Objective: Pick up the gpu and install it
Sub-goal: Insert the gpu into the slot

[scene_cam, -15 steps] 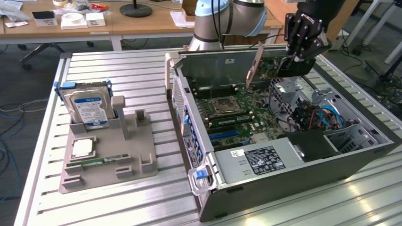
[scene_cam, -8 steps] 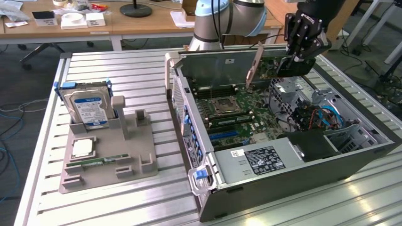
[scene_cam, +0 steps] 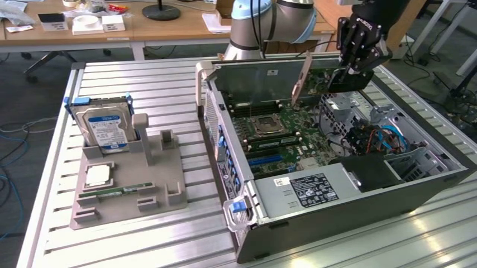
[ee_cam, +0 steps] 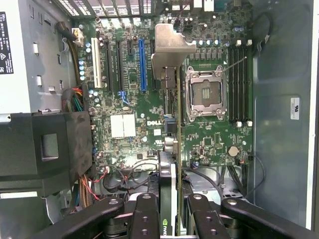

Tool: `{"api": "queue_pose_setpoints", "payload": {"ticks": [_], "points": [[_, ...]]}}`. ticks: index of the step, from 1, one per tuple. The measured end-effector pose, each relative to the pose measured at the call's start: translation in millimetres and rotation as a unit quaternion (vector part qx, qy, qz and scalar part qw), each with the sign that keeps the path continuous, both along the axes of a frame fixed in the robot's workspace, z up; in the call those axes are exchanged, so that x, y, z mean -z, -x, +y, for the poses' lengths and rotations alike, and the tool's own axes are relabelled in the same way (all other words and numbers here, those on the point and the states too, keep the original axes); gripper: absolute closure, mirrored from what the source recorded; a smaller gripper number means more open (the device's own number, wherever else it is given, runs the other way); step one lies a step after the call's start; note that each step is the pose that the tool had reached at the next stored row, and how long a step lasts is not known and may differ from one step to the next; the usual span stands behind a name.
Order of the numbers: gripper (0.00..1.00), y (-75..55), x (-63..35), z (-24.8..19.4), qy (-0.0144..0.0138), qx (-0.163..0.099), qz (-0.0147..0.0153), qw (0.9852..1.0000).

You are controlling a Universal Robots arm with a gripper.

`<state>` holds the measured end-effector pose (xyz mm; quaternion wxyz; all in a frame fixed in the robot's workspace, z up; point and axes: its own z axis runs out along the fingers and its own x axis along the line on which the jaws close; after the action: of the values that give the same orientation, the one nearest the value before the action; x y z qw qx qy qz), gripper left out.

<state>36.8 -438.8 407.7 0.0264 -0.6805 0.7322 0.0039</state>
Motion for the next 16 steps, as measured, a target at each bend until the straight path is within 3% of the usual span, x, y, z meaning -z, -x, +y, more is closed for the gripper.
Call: {"api": "queue_pose_setpoints", "payload": {"ticks": [16], "points": [[0.73,0.0,3.8,0.0,-0.0001,0.000,0.0000,1.0000]]}}
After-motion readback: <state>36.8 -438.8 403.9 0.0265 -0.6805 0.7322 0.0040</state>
